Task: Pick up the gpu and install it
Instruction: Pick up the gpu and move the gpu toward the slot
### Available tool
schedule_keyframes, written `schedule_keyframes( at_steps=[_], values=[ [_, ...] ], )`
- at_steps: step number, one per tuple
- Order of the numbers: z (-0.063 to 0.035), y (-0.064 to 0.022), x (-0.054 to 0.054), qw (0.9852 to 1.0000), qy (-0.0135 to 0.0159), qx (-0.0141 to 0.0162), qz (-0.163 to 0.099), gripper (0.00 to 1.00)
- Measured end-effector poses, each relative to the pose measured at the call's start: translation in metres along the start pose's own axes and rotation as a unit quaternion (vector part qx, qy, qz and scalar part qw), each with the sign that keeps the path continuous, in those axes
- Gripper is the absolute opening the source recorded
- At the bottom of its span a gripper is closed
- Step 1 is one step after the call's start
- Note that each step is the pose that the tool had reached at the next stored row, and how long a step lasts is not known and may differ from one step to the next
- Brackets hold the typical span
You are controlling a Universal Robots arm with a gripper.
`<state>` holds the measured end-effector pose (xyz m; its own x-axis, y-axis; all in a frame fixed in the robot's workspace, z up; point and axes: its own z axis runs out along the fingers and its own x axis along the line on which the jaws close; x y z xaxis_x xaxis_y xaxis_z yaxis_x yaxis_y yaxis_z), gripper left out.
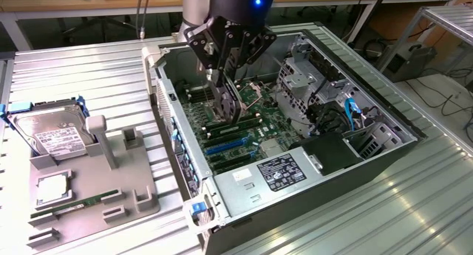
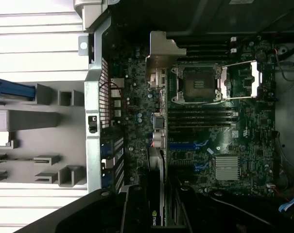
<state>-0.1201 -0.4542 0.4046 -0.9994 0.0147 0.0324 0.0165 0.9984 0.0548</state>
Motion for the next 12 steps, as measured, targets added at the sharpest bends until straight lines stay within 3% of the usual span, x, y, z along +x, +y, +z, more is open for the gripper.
schedule_keyframes(
  at_steps=[10,12],
  values=[
    [0.0141,-0.0006,-0.006,1.0000,0.0001,-0.0004,0.000,0.26],
    [0.0164,-0.0007,-0.011,1.0000,0.0000,-0.0010,0.000,0.26]
  ],
)
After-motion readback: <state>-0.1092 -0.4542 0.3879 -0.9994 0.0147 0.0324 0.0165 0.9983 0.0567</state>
